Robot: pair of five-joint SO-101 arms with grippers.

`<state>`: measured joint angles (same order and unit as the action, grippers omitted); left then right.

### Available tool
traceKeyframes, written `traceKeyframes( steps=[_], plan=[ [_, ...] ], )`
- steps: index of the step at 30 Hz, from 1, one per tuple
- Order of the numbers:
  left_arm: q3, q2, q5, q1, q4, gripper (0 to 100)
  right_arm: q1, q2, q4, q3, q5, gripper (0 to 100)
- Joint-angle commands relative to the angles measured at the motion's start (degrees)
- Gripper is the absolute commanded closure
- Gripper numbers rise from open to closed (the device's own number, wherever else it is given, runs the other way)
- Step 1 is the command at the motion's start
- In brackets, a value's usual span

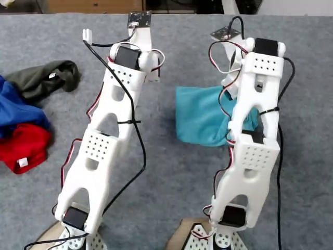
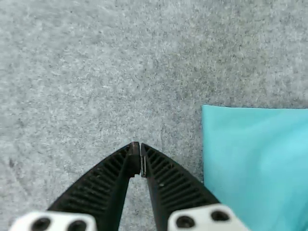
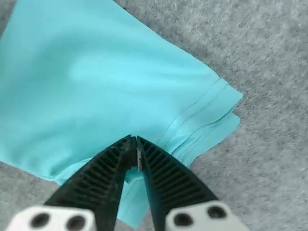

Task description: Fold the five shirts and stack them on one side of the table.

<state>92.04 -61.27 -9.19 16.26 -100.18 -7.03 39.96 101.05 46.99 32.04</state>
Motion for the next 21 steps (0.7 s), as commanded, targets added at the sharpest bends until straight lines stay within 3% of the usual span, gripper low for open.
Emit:
traceKeyframes(
  steps=[1, 13, 21],
  plan=[
    [2.55, 4.26, 0.62, -0.35, -0.79, 98, 0.57, -0.4, 1.23, -2.77, -0.79, 99.3],
    [2.46, 4.0, 0.62, 1.14, -0.79, 98, -3.21, -10.51, 1.05, -16.13, 2.11, 99.3],
    [-0.18, 3.91, 0.62, 2.73, -0.7, 98, -13.23, -11.12, 0.18, -21.32, 6.68, 99.3]
  ],
)
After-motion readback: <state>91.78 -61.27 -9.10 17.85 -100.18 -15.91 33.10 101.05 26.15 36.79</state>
